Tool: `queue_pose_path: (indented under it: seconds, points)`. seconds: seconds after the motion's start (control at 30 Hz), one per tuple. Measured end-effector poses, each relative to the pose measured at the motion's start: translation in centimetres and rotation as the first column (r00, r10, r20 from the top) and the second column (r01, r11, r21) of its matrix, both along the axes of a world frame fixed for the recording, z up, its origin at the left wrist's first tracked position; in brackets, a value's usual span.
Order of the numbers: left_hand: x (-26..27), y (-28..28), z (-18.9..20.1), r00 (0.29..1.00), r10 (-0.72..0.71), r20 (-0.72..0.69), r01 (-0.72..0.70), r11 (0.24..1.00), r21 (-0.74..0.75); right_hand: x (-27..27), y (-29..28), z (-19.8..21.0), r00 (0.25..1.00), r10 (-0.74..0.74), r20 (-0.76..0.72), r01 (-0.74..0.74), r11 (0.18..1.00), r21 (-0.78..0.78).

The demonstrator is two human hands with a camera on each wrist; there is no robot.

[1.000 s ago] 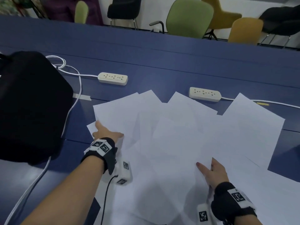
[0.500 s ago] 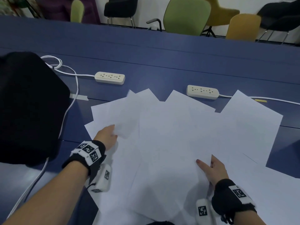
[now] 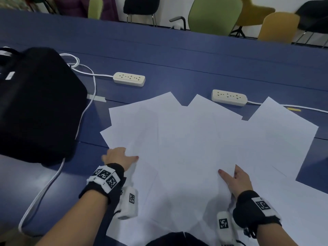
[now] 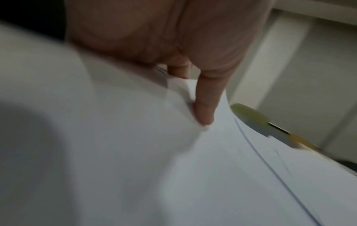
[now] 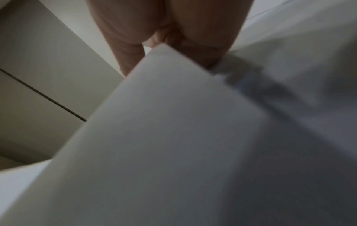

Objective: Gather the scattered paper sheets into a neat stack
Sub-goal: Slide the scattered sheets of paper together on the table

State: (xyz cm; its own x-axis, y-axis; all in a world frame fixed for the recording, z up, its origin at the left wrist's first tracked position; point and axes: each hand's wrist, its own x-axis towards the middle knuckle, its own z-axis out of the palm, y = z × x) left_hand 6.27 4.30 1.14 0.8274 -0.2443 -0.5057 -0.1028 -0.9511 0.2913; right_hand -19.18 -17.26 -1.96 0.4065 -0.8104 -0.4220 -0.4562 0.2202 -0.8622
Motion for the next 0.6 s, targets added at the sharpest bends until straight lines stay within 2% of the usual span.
queue_pose_path:
  seconds: [0.07, 0.13, 0.23, 0.3, 0.43, 0.6]
  points:
    - [0.4, 0.5, 0.4, 0.983, 0.185, 0.006, -0.185, 0.983, -0.018, 0.0, 0.0, -0.1, 1.0, 0.001, -0.004, -0.001, 1.0, 0.004]
    - [0.5, 0.4, 0.3, 0.959, 0.284, -0.004, -0.283, 0.955, -0.084, 0.1, 0.0, -0.1, 1.0, 0.0, -0.002, 0.0, 1.0, 0.013]
    - [0.0, -0.5, -0.3, 0.941, 0.334, -0.046, -0.335, 0.913, -0.233, 0.2, -0.1, 0.0, 1.0, 0.011, -0.006, -0.011, 1.0, 0.001]
    - [-0.4, -1.2, -0.4, 0.936, 0.347, -0.063, -0.351, 0.894, -0.279, 0.2, 0.1, 0.3, 1.0, 0.011, -0.006, -0.011, 1.0, -0.024]
    - [-0.9, -2.5, 0.0, 0.888, 0.446, -0.111, -0.458, 0.841, -0.287, 0.1, 0.3, 0.3, 1.0, 0.015, 0.024, -0.014, 1.0, -0.01]
    - [-0.5, -3.5, 0.2, 0.816, 0.546, -0.19, -0.577, 0.788, -0.217, 0.1, 0.2, 0.3, 0.999, 0.021, 0.049, -0.021, 1.0, -0.004]
